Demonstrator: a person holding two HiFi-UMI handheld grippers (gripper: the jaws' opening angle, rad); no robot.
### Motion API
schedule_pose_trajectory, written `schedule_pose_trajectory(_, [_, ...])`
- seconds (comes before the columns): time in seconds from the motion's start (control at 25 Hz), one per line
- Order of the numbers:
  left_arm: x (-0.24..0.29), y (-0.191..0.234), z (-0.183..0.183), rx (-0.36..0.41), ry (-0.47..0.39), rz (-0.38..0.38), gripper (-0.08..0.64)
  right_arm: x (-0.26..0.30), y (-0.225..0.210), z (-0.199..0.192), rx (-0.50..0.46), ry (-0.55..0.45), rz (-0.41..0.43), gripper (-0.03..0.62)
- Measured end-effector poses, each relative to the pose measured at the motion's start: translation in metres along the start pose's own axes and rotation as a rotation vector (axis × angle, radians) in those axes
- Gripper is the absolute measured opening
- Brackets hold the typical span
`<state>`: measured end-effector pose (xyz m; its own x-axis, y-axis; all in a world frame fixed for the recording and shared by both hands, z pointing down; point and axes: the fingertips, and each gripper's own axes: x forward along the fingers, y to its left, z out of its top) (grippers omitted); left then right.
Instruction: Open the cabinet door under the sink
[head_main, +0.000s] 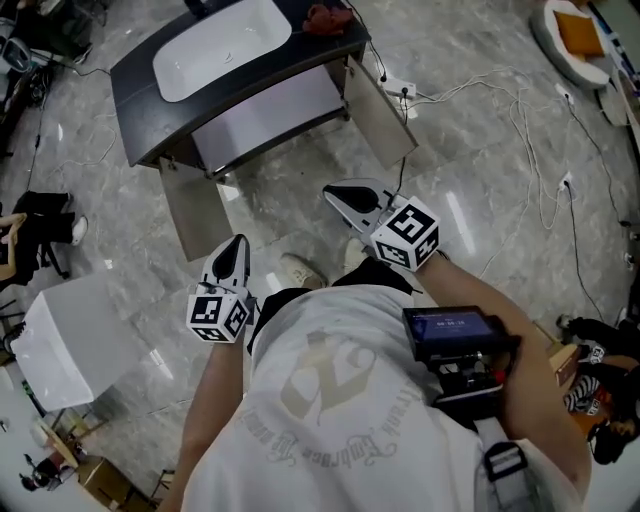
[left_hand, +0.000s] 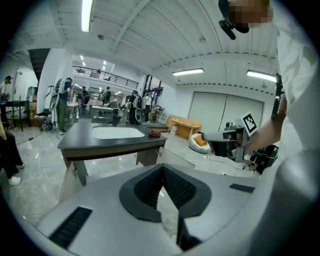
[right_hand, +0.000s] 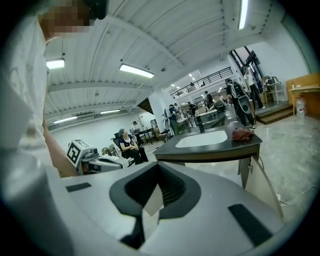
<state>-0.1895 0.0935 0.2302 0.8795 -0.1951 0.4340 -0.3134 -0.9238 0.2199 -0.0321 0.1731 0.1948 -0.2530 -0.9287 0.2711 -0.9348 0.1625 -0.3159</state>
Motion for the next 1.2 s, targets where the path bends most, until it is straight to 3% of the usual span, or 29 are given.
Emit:
schedule_pose_trajectory(0.28, [0.011, -0.041, -0.005, 0.011, 0.022, -0.008, 0.009, -0.022, 0.002, -0.010, 0.001, 0.005, 0.056, 0.012])
schedule_pose_trajectory(0.88, [0.006, -0.065, -0.024, 0.009, 0.047, 0.043, 0.009, -0.029, 0.013, -0.039, 0.006, 0.033, 0.138, 0.012])
schedule_pose_trajectory(1.2, [0.006, -0.067, -0.019, 0.018, 0.047, 0.055, 0.009, -0.025, 0.011, -0.037, -0.005, 0.036, 0.161, 0.012])
